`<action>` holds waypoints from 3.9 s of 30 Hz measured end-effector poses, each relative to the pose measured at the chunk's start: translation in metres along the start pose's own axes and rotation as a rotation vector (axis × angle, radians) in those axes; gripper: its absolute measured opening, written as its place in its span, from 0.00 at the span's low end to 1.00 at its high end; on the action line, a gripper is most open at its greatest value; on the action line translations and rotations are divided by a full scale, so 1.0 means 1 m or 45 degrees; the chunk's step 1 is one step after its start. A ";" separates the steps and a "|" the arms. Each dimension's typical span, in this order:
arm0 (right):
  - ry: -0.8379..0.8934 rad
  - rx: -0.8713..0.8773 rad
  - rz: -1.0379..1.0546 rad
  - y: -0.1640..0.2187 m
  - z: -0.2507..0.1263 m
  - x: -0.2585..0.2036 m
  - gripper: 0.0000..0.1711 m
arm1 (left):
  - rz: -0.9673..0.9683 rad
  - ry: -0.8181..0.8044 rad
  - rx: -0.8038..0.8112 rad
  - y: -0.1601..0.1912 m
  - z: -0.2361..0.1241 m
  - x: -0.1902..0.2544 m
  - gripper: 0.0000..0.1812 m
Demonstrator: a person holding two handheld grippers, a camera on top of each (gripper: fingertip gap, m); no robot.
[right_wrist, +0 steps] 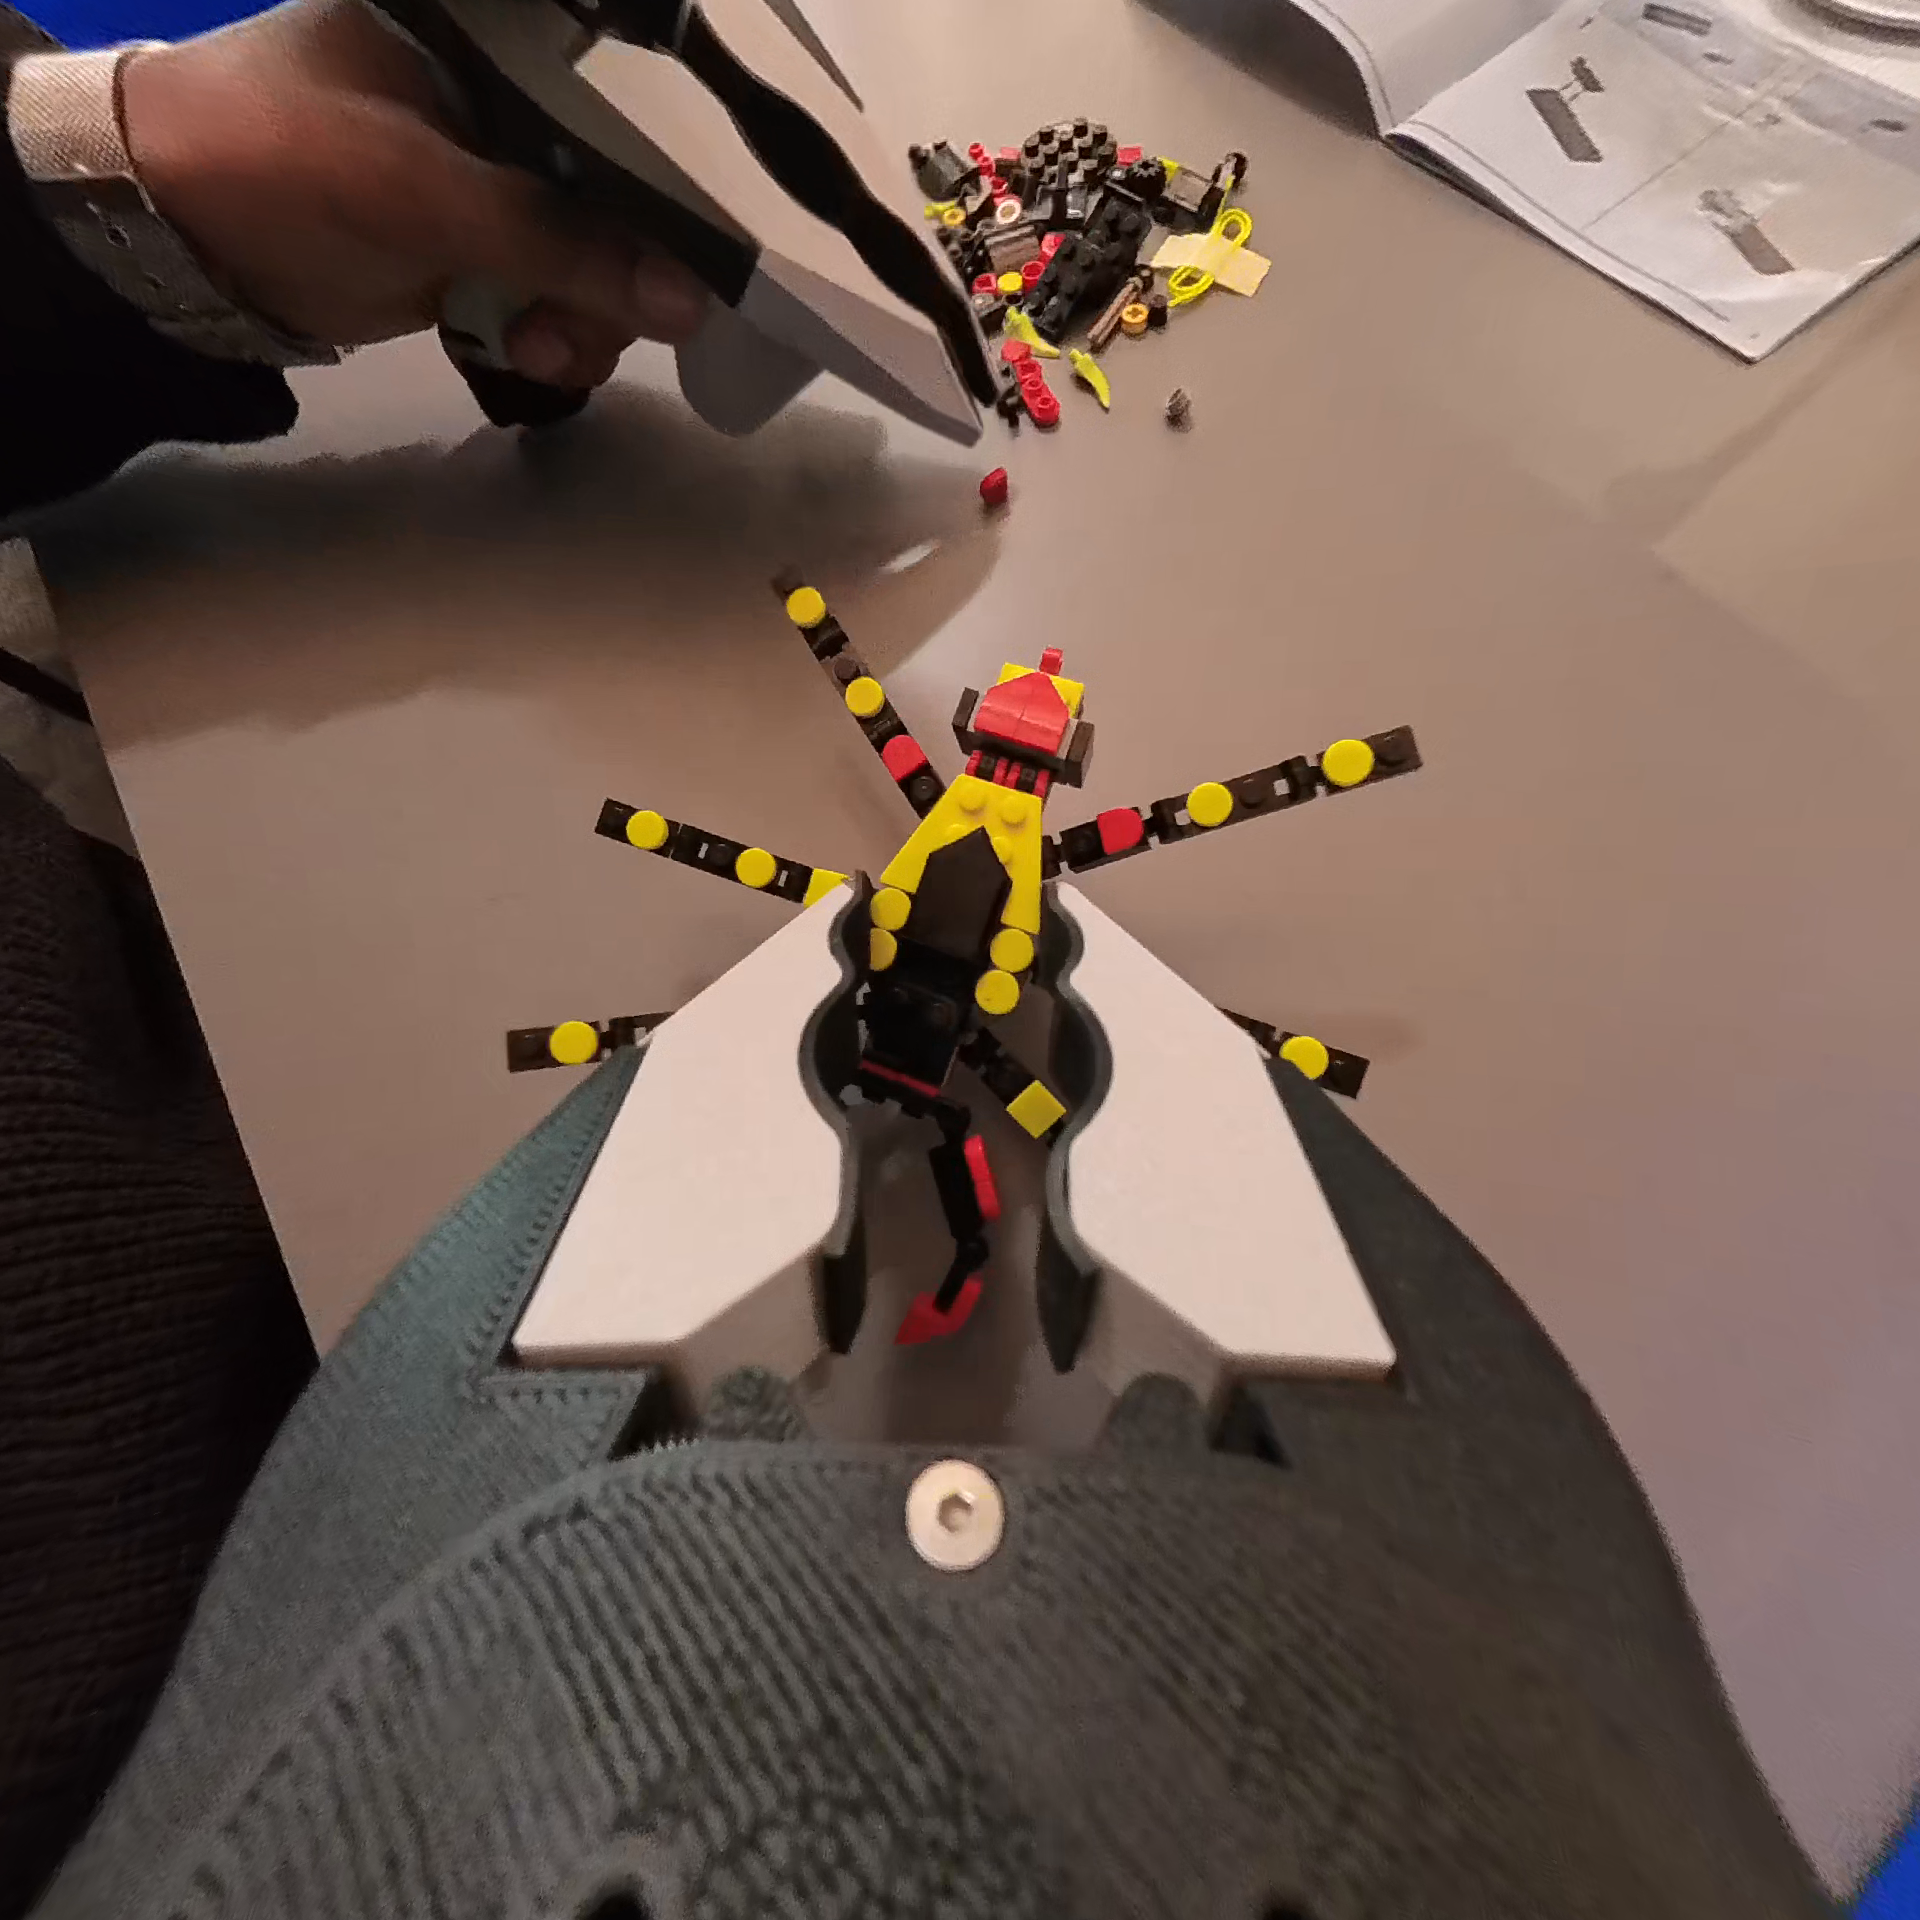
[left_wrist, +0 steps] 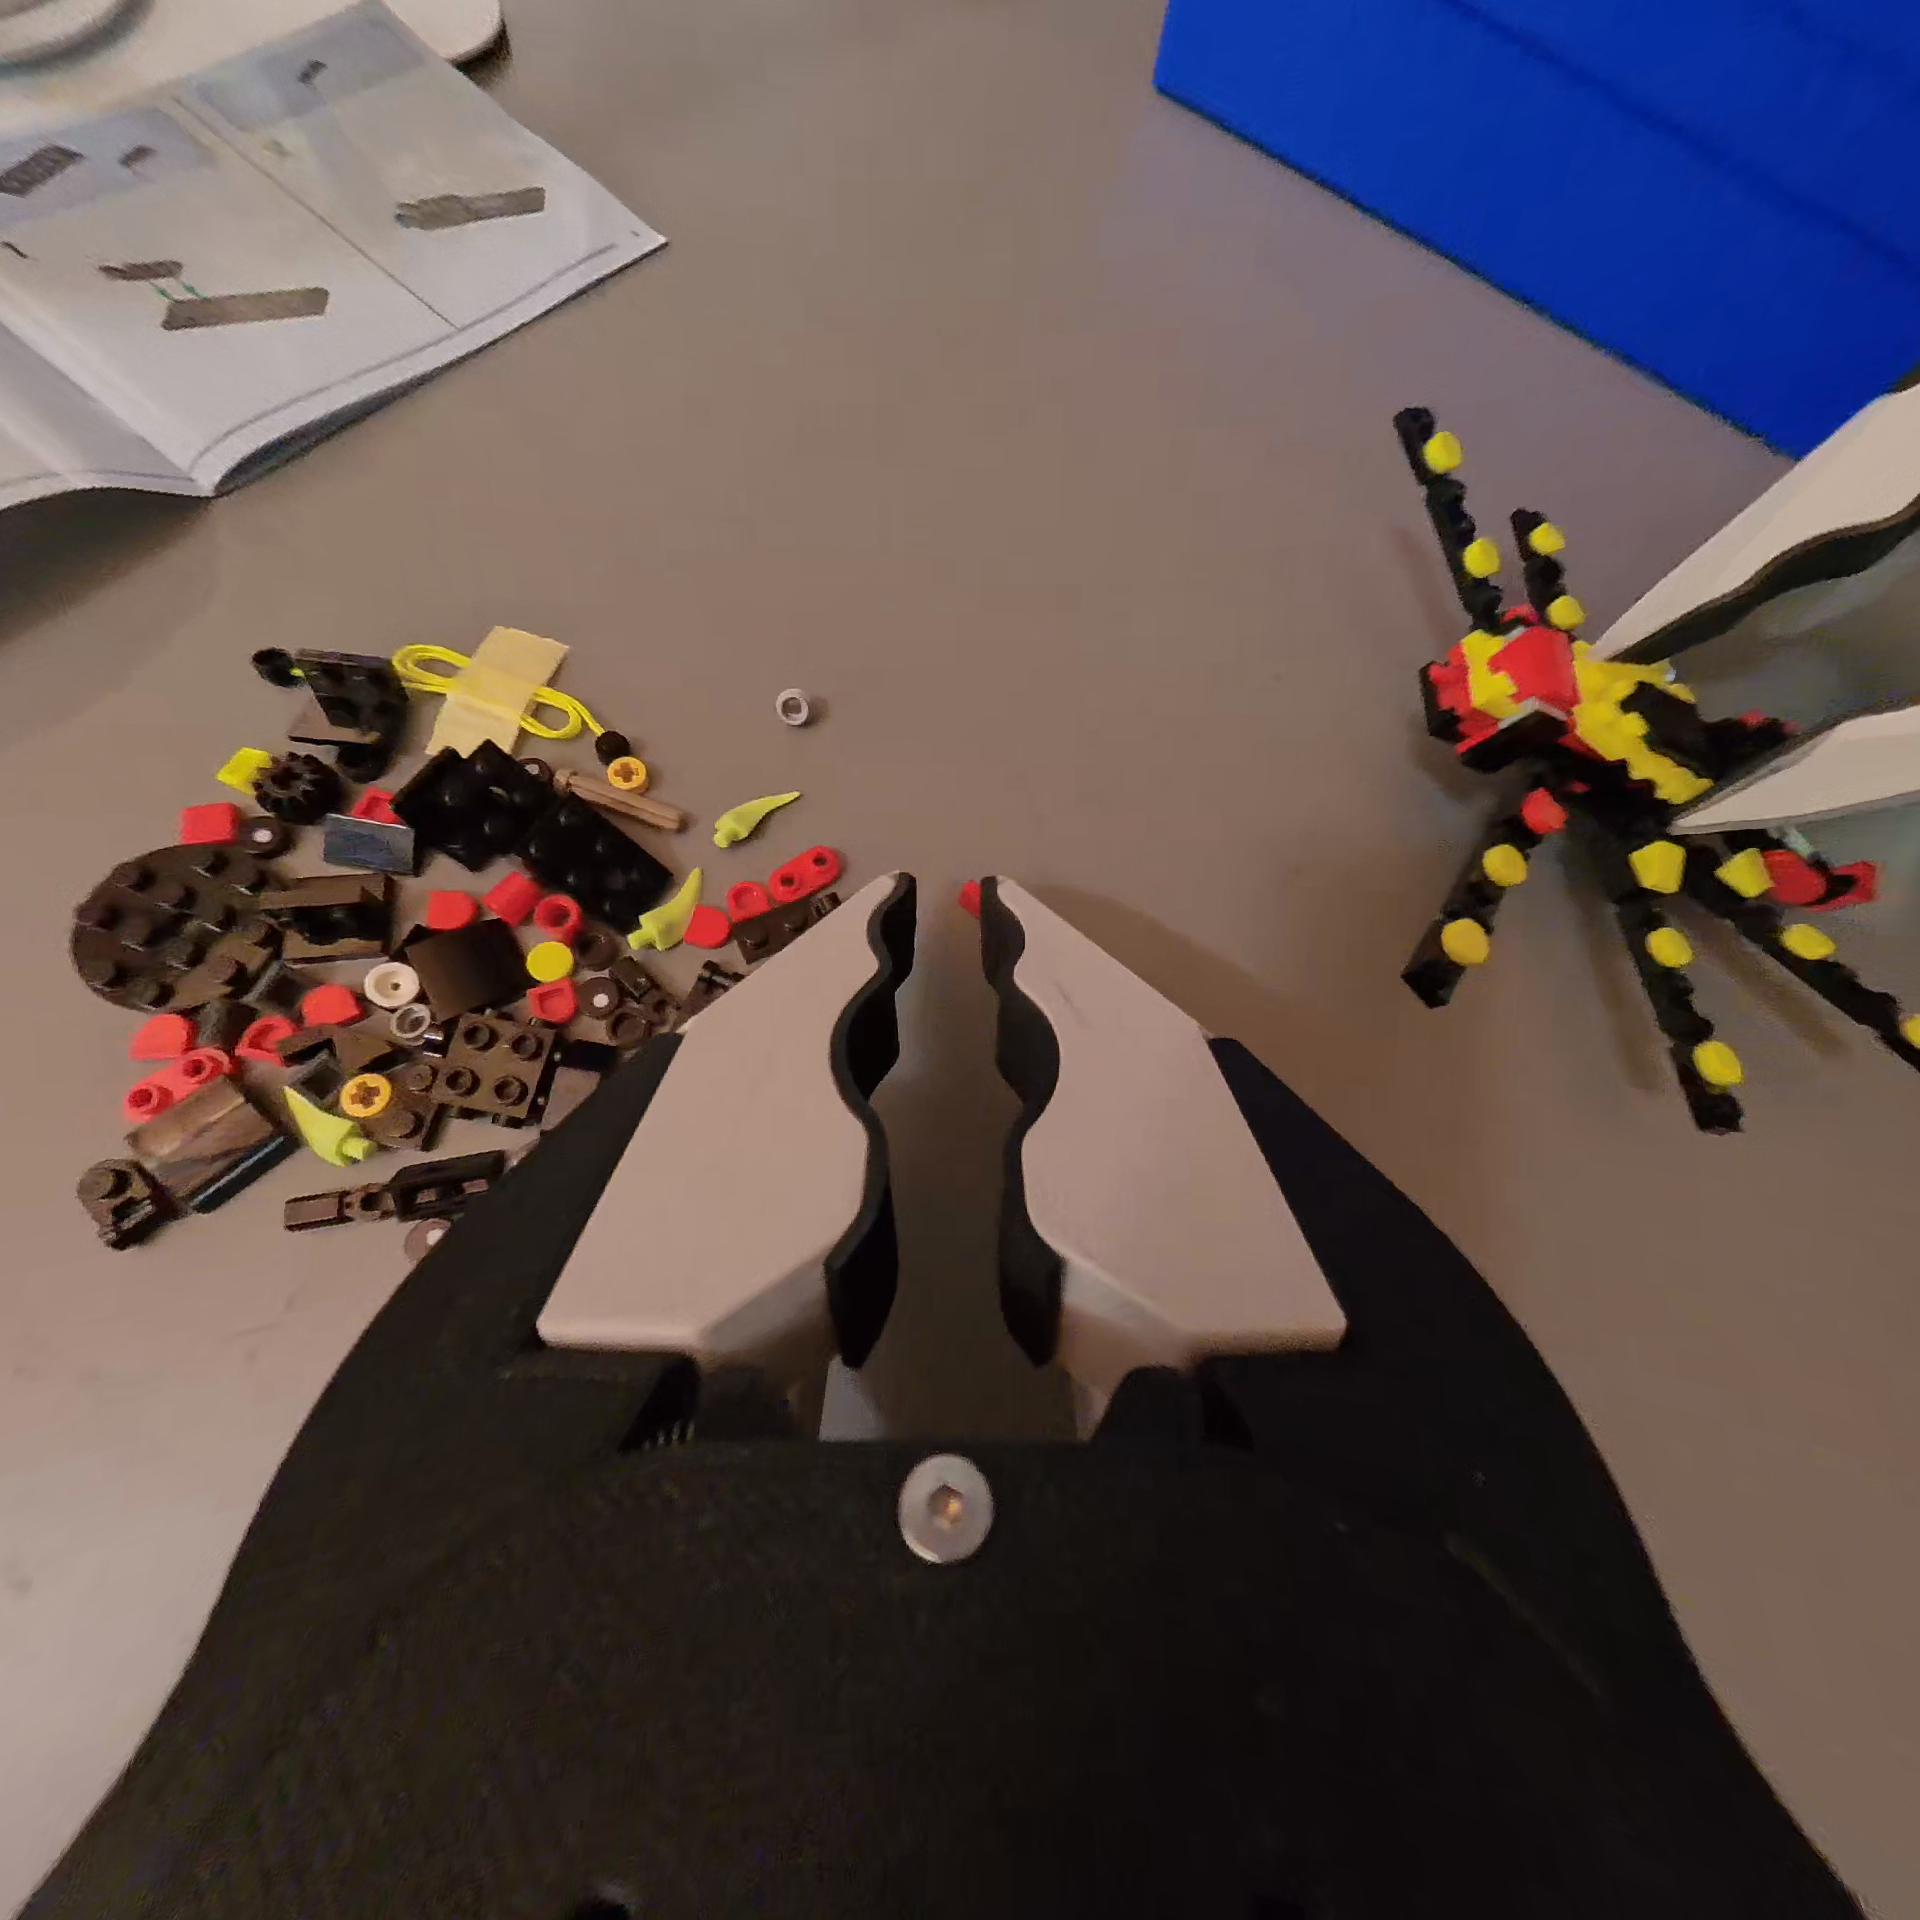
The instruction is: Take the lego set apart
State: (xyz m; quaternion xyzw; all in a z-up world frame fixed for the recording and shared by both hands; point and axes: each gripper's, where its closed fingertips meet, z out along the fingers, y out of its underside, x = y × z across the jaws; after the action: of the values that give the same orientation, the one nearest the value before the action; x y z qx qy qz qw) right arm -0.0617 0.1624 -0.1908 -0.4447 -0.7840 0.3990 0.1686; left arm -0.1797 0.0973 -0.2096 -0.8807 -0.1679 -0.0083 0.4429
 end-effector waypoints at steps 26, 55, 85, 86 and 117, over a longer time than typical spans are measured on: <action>0.016 -0.037 -0.039 0.003 0.003 -0.004 0.18 | 0.146 -0.109 -0.078 0.006 0.008 0.000 0.00; 0.000 -0.049 -0.049 0.003 0.007 -0.005 0.18 | 0.081 -0.291 -0.045 0.006 -0.021 -0.052 0.00; -0.026 -0.078 -0.084 0.002 0.016 -0.007 0.18 | -0.025 -0.442 -0.026 0.019 -0.057 -0.104 0.02; -0.027 -0.078 -0.086 0.002 0.016 -0.007 0.18 | -0.031 -0.439 -0.025 0.020 -0.057 -0.104 0.02; -0.033 -0.099 -0.100 0.003 0.019 -0.008 0.19 | -0.033 -0.358 -0.132 0.036 -0.047 -0.094 0.10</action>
State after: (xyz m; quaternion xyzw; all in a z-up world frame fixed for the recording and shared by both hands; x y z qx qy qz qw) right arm -0.0678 0.1474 -0.2045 -0.4147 -0.8179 0.3670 0.1563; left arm -0.2511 0.0136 -0.2249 -0.8926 -0.2390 0.1009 0.3688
